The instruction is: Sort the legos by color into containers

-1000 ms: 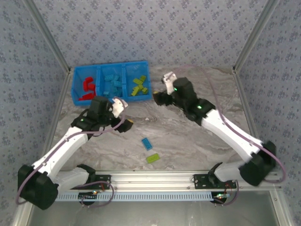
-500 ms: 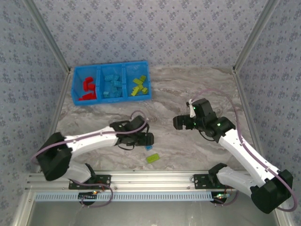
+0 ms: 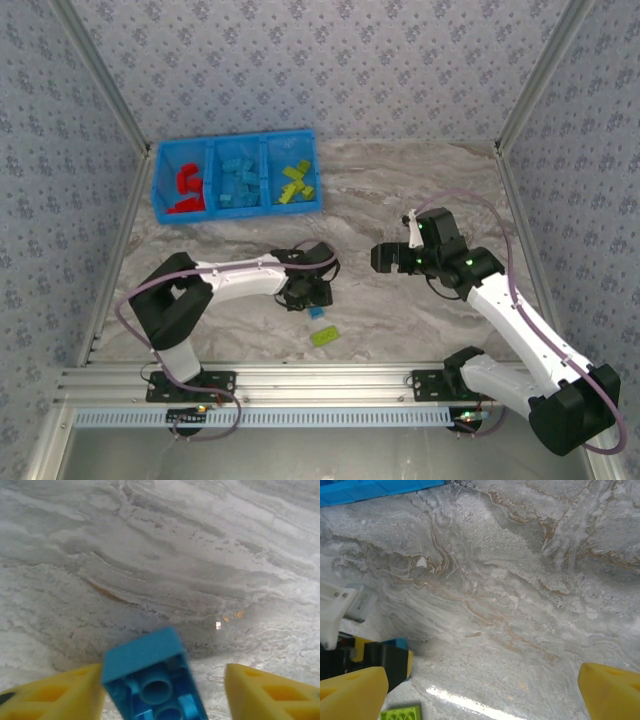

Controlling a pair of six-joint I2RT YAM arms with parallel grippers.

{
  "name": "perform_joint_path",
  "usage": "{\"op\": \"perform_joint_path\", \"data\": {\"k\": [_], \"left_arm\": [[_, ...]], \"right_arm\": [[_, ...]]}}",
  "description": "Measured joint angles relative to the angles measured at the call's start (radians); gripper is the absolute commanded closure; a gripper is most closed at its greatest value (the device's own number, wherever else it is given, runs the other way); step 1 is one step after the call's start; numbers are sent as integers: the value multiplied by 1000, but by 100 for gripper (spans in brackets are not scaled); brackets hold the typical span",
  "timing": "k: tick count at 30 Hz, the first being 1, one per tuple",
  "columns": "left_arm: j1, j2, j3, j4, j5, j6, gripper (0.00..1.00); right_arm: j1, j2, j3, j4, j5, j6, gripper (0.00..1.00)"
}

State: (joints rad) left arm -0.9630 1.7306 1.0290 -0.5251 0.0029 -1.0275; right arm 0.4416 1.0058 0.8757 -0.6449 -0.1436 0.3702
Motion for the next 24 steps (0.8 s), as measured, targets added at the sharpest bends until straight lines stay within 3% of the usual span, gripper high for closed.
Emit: {"op": "perform_joint_path", "data": {"k": [9,18,24], "left_arm": [[18,-14,1,-11,-12,41,77],[100,-156,34,-71,-151,146,79],[294,-238,179,-93,-289,293,78]], "right_arm": [[14,50,0,-93,-249,-32,5],[40,10,-21,-7,-341,-5,6],[39,-32,-88,114,-338,53,8]]}}
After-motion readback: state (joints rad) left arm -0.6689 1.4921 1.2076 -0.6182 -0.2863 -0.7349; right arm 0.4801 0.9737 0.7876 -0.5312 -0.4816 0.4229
